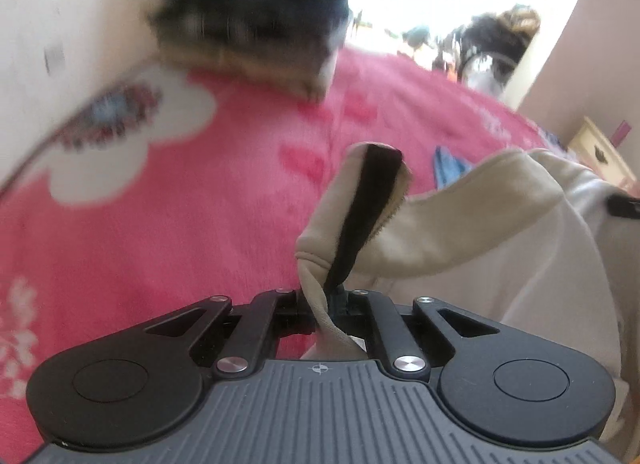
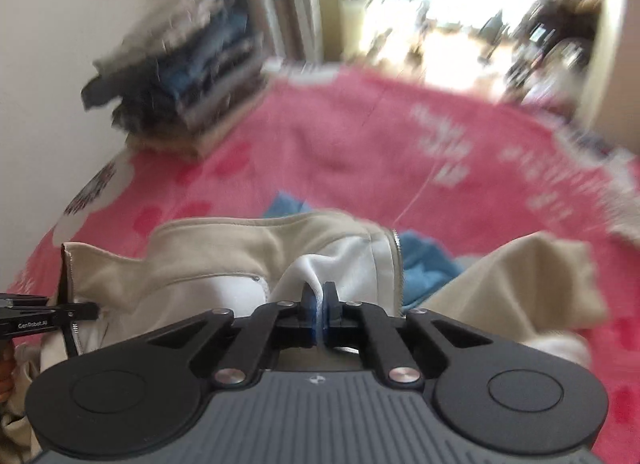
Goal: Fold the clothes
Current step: 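Lift the jacket high with both grippers to shake it out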
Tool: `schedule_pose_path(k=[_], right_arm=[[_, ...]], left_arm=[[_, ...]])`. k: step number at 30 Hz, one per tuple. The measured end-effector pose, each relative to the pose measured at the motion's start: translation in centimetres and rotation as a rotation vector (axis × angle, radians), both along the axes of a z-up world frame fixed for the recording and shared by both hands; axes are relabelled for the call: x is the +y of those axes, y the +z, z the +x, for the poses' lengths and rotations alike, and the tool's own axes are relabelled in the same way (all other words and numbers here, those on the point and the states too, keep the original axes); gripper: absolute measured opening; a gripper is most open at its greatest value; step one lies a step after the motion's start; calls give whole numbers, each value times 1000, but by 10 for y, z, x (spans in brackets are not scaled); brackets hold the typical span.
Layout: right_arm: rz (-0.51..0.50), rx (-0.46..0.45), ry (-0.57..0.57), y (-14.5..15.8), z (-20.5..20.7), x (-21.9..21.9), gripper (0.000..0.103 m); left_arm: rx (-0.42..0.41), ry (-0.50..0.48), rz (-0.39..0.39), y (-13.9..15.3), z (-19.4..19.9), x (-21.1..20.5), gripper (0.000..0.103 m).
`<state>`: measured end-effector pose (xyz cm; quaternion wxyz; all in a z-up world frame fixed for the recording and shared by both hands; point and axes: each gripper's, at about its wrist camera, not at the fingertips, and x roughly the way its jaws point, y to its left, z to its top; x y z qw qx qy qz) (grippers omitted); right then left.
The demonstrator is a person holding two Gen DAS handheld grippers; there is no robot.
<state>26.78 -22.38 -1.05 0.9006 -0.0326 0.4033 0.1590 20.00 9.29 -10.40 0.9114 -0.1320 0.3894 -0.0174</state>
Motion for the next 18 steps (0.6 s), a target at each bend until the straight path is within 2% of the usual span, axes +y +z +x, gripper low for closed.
schedule_pose_path(k=[3, 6, 10, 18], right_arm=[[-15, -123, -106, 29, -47, 6, 4], [-33, -254, -233, 62, -98, 4, 3], [25, -410, -382, 108, -173, -11, 3], [128, -672, -455, 186, -301, -31, 3]], left_arm=[[-123, 31, -13, 32, -20, 2, 4], [-277, 50, 14, 74, -58, 5, 4], [-441, 32, 36, 124, -107, 8, 4], [-789, -52, 71, 227, -201, 2, 4]])
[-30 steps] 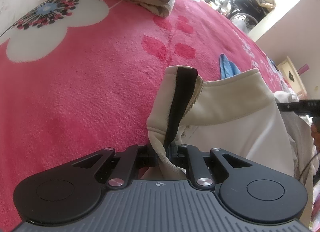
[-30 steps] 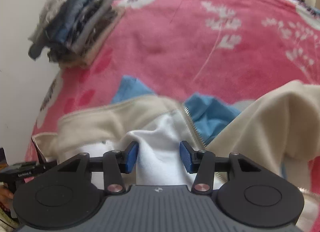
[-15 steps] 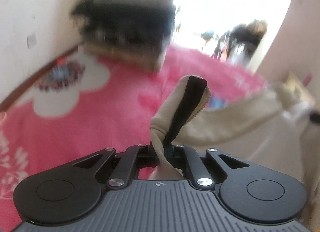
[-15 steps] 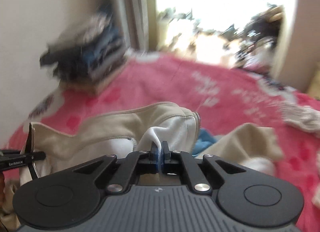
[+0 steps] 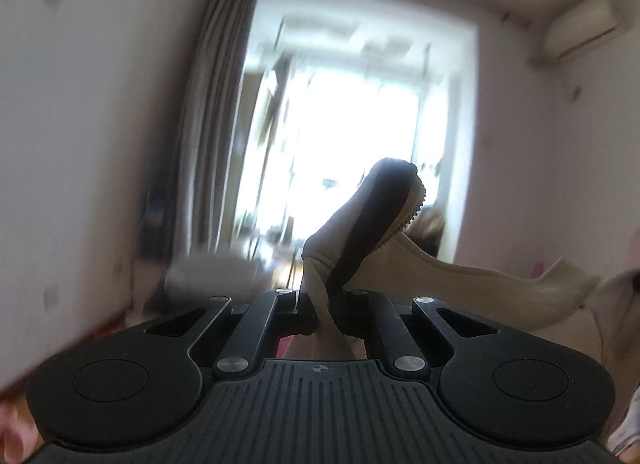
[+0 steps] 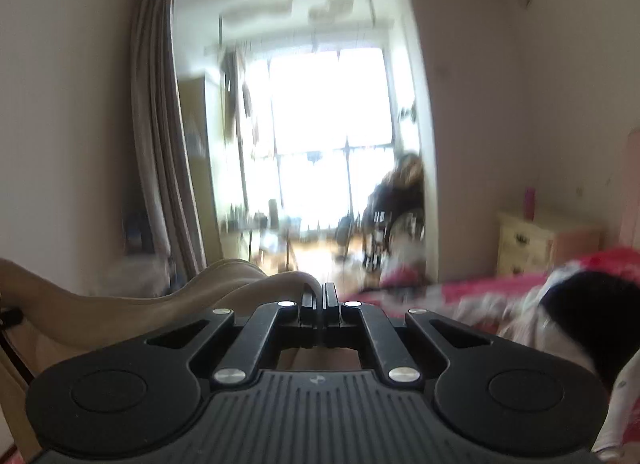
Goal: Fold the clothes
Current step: 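Lift the jacket high with both grippers to shake it out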
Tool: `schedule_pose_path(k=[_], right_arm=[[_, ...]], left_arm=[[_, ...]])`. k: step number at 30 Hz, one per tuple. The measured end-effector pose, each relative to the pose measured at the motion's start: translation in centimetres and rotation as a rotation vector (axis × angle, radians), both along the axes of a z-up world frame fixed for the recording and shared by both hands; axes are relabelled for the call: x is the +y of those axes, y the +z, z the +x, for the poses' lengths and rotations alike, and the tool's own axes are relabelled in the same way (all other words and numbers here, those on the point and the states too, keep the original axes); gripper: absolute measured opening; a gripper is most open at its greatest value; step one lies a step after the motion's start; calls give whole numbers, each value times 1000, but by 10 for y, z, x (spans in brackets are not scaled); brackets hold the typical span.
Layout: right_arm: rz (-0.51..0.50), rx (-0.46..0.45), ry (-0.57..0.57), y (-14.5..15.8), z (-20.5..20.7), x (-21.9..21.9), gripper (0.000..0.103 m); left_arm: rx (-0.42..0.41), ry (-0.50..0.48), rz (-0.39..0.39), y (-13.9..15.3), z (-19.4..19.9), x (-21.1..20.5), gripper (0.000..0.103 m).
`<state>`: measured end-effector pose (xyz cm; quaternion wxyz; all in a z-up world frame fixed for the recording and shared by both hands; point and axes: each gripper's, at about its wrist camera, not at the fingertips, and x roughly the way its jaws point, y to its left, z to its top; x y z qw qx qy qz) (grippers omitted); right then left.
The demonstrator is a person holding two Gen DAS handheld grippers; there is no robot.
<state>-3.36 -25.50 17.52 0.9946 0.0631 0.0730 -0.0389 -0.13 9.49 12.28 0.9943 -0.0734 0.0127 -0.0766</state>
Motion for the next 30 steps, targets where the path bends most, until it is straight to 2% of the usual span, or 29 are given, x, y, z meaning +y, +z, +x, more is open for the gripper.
schedule_pose_path(k=[4, 8, 11, 15, 18, 23, 26, 30], right_arm=[[-3, -152, 7, 45, -55, -5, 3], [-54, -298, 32, 88, -108, 8, 3], [-73, -378, 42, 110, -134, 12, 3], [-96, -460, 39, 133, -163, 15, 3], [-103, -474, 20, 135, -170, 8, 3], [-147, -443, -36, 118, -152, -2, 3], [-166, -388, -68, 96, -126, -4, 3], [-165, -293, -97, 61, -73, -13, 3]], left_arm=[[-161, 8, 8, 50, -40, 0, 4], [-272, 21, -3, 93, -70, 9, 4], [-335, 15, 1, 112, -83, 14, 4], [-362, -19, 12, 124, -87, 15, 4], [-343, -44, 13, 119, -78, 11, 4], [-288, -61, 31, 85, -46, -5, 4], [-208, -81, 27, 60, -17, -11, 4], [-102, -105, 40, 18, 45, -31, 4]])
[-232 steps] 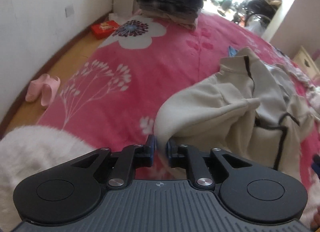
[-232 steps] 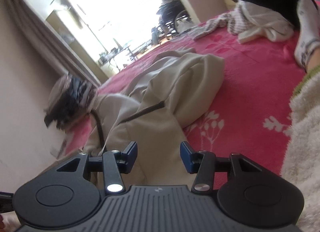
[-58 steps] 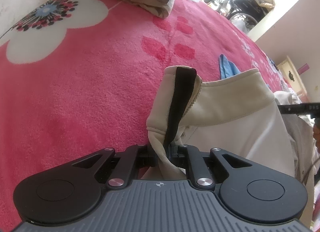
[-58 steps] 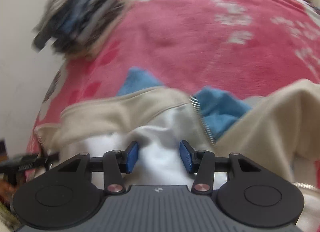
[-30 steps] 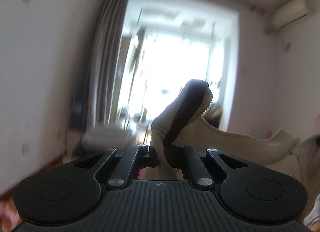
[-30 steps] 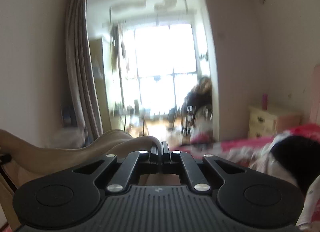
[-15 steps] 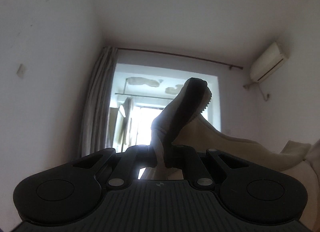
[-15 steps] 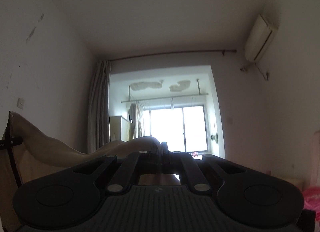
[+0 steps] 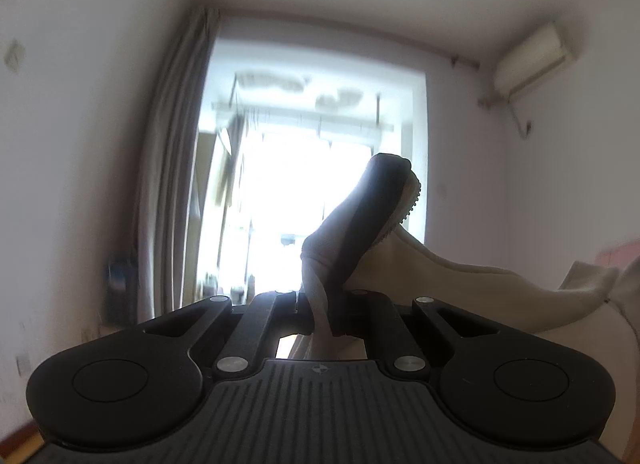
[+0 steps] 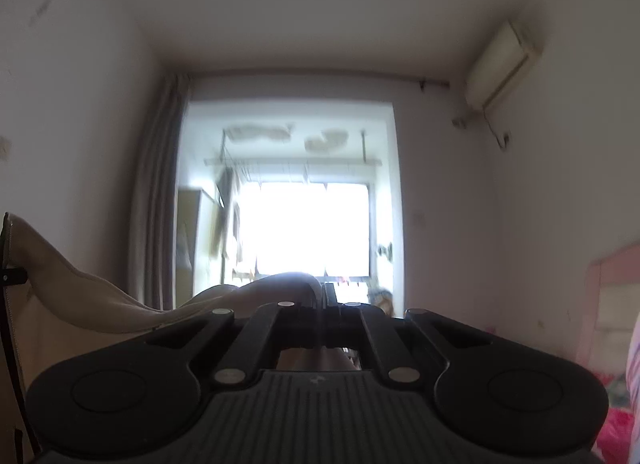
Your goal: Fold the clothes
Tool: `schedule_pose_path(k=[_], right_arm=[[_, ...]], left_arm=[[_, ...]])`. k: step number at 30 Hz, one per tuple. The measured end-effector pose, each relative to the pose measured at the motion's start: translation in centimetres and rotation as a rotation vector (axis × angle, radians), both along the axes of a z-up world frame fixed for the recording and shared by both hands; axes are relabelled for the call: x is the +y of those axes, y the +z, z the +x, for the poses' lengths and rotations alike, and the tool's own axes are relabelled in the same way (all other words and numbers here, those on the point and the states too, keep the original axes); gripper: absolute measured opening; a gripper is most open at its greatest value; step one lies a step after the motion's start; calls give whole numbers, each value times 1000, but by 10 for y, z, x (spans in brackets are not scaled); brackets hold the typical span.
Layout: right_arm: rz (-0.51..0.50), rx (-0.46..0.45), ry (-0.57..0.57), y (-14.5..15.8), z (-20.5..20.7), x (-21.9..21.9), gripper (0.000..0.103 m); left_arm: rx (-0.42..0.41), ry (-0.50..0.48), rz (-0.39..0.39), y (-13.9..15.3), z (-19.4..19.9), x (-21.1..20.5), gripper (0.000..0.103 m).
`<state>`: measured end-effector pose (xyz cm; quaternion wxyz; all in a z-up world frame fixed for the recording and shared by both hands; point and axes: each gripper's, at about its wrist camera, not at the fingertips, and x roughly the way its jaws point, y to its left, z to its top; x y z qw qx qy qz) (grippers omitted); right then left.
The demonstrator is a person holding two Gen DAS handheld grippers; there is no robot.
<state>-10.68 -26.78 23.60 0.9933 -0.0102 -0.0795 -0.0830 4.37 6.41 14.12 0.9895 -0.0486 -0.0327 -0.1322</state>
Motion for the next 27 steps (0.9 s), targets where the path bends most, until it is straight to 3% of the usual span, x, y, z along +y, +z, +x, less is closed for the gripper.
schedule_pose_path(k=[8, 12, 15, 18, 20, 22, 25, 26, 27], right_arm=[[48, 258, -59, -96, 162, -47, 3], [94, 417, -62, -164, 258, -77, 3], [133, 548, -60, -226, 323, -89, 3], [238, 734, -46, -297, 374, -105, 4], [327, 855, -33, -345, 373, -114, 8], [423, 941, -22, -365, 374, -123, 11], [516, 943, 17, -352, 359, -133, 27], [526, 919, 33, -337, 348, -135, 39], [536, 894, 49, -322, 336, -137, 43]], left_arm=[[231, -27, 93, -92, 167, -59, 4], [435, -35, 121, -153, 255, -77, 5], [644, -52, 172, -219, 314, -79, 11], [821, -27, 254, -271, 344, -74, 32], [921, -6, 260, -269, 326, -67, 33], [930, -15, 195, -252, 311, -52, 35], [896, -26, 143, -211, 291, -40, 38], [866, -31, 144, -197, 281, -35, 38], [834, -38, 145, -184, 271, -33, 40]])
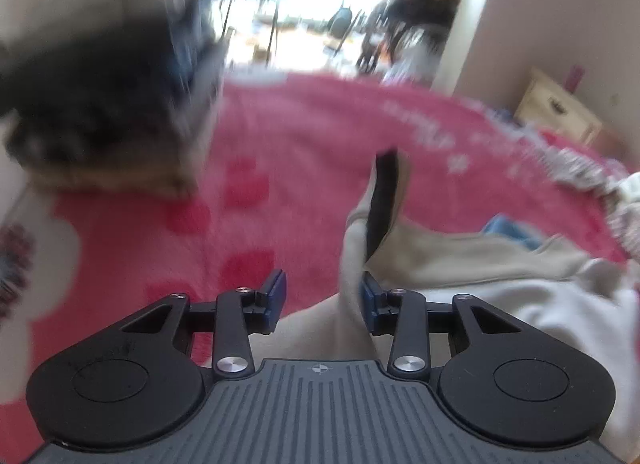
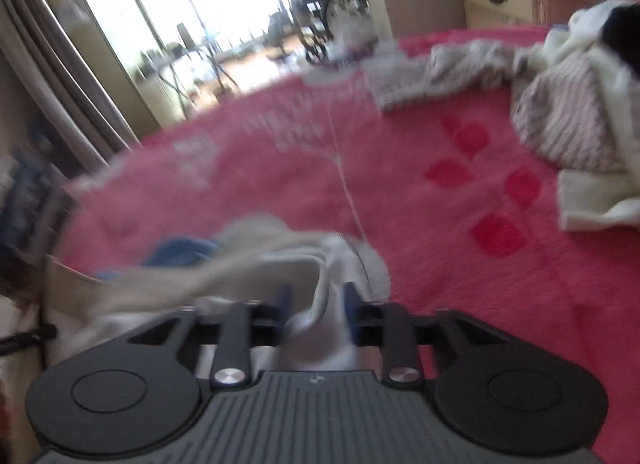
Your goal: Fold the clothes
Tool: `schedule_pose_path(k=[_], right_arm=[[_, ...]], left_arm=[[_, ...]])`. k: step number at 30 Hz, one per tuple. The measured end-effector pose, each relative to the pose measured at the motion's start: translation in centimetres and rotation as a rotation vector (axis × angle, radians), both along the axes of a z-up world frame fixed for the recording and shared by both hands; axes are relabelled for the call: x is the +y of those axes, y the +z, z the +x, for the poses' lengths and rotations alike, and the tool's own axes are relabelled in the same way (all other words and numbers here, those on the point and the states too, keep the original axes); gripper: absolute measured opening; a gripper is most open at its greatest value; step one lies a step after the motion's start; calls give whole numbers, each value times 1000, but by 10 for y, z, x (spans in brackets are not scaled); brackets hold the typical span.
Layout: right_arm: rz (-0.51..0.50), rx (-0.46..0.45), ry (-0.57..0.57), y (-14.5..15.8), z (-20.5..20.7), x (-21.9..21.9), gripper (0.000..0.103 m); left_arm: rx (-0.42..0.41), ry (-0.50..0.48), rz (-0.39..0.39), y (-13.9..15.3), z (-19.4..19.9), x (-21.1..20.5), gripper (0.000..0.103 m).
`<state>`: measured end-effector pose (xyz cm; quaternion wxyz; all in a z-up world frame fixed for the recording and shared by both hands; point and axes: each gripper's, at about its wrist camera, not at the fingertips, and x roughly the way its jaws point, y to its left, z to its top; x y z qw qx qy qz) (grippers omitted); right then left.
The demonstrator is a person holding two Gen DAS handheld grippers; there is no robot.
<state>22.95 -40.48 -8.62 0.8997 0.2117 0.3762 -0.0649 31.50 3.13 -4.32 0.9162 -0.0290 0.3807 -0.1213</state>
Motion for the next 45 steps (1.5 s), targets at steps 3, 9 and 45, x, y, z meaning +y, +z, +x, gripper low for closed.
schedule_pose_path(k=[3, 9, 45], right_arm=[[16, -57, 67, 52, -42, -5, 43], [-28, 36, 350, 75, -113, 25, 64], [-982, 278, 597, 63, -372, 33, 13]], left_arm=[[-74, -115, -31, 34, -47, -1, 50], [75, -565, -67, 35, -163, -50, 56], [139, -1127, 240, -16, -388, -132, 4]])
